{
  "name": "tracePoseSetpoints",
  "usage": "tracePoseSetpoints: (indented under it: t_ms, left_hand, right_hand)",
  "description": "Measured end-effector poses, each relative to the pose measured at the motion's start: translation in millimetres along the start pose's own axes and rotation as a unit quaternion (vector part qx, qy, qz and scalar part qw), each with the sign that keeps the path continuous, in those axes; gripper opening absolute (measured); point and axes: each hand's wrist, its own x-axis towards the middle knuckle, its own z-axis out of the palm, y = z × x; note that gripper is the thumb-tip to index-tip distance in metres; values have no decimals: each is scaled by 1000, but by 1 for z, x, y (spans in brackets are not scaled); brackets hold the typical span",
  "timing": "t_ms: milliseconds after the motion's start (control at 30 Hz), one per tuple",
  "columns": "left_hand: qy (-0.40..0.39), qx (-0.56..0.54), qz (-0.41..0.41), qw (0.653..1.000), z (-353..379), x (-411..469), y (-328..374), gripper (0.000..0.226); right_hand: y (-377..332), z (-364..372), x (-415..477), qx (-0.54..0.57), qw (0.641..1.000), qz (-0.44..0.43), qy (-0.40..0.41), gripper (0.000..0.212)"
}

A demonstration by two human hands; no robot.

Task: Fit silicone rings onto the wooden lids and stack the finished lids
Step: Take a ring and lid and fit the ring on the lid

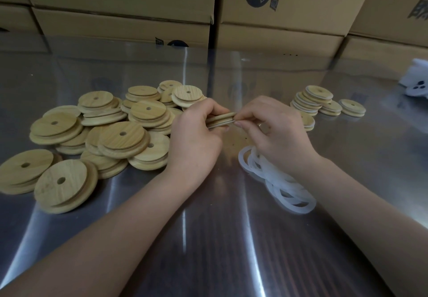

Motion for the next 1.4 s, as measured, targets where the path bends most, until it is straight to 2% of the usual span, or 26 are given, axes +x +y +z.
tracePoseSetpoints:
  t_ms: [500,667,767,900,1100,1400]
  left_hand:
    - [9,-192,-123,974,2,-2,6,25]
    - [-12,-153,-105,983,2,-2,6,28]
    - [-11,-78,-61,995,1,-2,6,34]
    - [-3,-25,-36,999,-1,0,5,25]
    - [-3,-21,-30,999,-2,1,4,22]
    - [-1,-30,-24,999,0,2,1,30]
  right_hand:
    - [-4,0,1,42,997,36,53,6]
    - [-1,1,0,41,997,-6,61,3]
    - [-1,1,-1,31,998,-16,52,2]
    - [-4,0,-1,24,999,-10,41,2]
    - [-6,-1,1,33,999,18,39,4]
    - [-5,-3,2,42,998,25,30,4]
